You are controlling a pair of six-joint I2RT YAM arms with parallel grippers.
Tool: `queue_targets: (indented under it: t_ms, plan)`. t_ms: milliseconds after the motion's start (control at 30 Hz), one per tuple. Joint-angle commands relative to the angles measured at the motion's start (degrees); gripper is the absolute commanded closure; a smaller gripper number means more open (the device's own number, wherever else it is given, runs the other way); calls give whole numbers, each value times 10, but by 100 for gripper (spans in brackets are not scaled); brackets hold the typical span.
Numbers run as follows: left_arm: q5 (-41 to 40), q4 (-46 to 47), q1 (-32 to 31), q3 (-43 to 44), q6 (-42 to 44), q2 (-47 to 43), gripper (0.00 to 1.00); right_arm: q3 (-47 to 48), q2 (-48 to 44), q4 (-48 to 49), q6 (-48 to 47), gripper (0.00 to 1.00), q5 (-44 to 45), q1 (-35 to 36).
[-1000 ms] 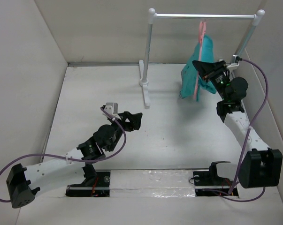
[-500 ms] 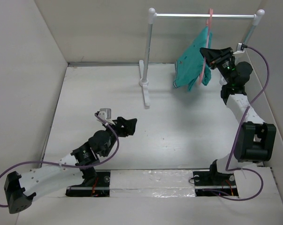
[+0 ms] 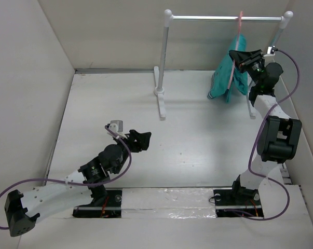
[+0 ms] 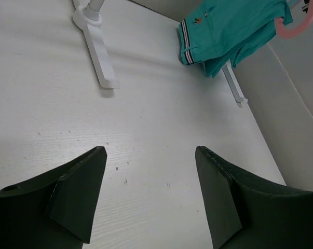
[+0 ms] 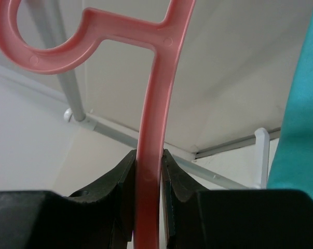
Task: Place the trousers on the hanger
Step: Place the hanger at the clothesline, then reset both arms
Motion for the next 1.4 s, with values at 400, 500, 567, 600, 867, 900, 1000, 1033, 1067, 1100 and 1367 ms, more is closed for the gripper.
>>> queue_targets:
  t_ms: [400, 500, 567, 600, 867, 900, 1000, 1033, 1067, 1100, 1367]
  plan:
    - [-21, 8, -2, 13, 0, 18, 33, 3, 14, 171, 1, 63, -24, -10]
    - [-21, 6, -2, 24, 6, 21, 33, -9, -3, 168, -12, 32, -30, -22]
    - [-21, 4, -2, 37, 11, 25, 32, -13, -16, 146, -36, 24, -34, -29]
    - [-21, 0, -2, 41, 12, 29, 32, -15, -34, 134, -47, 16, -36, -36]
    - [-29, -24, -2, 105, 12, 50, 28, -88, -186, -54, -221, 0, -5, -80]
    - [-26, -24, -2, 111, 13, 51, 27, -99, -204, -70, -240, 0, -2, -85]
    - [-22, -25, -2, 133, 10, 52, 25, -147, -289, -108, -307, 0, -3, -85]
    - [-21, -25, -2, 143, 10, 51, 25, -159, -312, -133, -324, 0, -17, -85]
    - [-21, -26, -2, 149, 10, 50, 25, -171, -358, -142, -360, 0, -27, -85]
    - [-21, -29, -2, 153, 10, 44, 24, -200, -383, -149, -377, 0, -37, -85]
    - [-19, -33, -2, 150, 7, -36, 24, -343, -674, -380, -554, 0, -50, -85]
